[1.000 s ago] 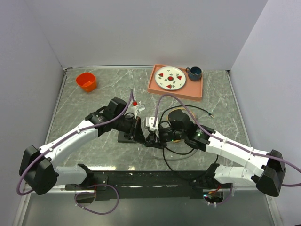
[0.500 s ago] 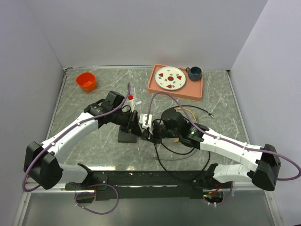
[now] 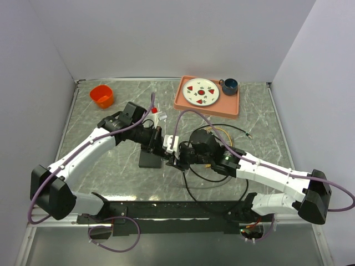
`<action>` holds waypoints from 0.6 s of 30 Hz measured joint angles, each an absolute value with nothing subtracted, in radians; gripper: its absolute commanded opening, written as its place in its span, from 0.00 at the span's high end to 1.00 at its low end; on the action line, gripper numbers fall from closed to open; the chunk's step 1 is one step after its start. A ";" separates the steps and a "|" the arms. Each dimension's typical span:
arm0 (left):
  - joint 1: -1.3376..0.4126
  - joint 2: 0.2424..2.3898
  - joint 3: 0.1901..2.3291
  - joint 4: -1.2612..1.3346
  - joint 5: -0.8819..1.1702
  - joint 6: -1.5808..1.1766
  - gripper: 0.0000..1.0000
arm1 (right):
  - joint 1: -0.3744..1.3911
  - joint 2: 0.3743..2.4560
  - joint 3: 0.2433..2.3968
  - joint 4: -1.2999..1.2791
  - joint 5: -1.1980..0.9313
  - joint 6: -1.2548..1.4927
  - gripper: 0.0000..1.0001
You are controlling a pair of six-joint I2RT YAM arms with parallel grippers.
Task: Insert the plug into the switch port
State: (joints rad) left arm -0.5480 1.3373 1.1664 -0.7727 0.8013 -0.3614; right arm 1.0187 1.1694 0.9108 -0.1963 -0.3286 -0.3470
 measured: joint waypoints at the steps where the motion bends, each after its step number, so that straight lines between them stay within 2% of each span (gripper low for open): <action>1: -0.548 1.337 1.166 -0.777 0.805 -0.359 0.99 | 1.018 1.173 0.911 -0.195 -0.323 -0.345 0.57; 3: -0.547 1.337 1.166 -0.780 0.806 -0.356 0.99 | 1.019 1.180 0.912 -0.193 -0.317 -0.345 0.59; 4: -0.546 1.337 1.166 -0.780 0.807 -0.355 0.99 | 1.020 1.183 0.912 -0.194 -0.313 -0.345 0.65; 5: -0.546 1.337 1.166 -0.780 0.815 -0.354 0.99 | 1.022 1.187 0.912 -0.195 -0.305 -0.344 0.77; 6: -0.546 1.336 1.166 -0.780 0.820 -0.352 0.99 | 1.023 1.192 0.912 -0.196 -0.298 -0.345 0.81; 7: -0.546 1.334 1.166 -0.785 0.828 -0.352 0.99 | 1.024 1.198 0.912 -0.198 -0.292 -0.344 0.92; 8: -0.545 1.332 1.166 -0.781 0.826 -0.348 0.99 | 1.026 1.202 0.912 -0.202 -0.296 -0.341 0.97; 11: -0.538 1.326 1.166 -0.775 0.832 -0.344 0.96 | 1.043 1.206 0.912 -0.197 -0.266 -0.334 1.00; 13: -0.528 1.321 1.166 -0.769 0.833 -0.344 0.83 | 1.051 1.206 0.912 -0.187 -0.237 -0.333 1.00; 15: -0.516 1.316 1.166 -0.763 0.834 -0.346 0.53 | 1.060 1.205 0.912 -0.172 -0.204 -0.332 1.00; 16: -0.505 1.312 1.166 -0.752 0.837 -0.351 0.34 | 1.062 1.202 0.909 -0.172 -0.196 -0.329 1.00; 18: -0.472 1.296 1.174 -0.717 0.832 -0.365 0.22 | 1.071 1.192 0.881 -0.191 -0.177 -0.322 1.00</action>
State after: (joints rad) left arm -0.4717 1.2957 1.1736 -0.7166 0.8322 -0.3653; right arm 1.0706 1.1915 0.8814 -0.1905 -0.1768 -0.3222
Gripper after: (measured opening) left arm 0.587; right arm 0.128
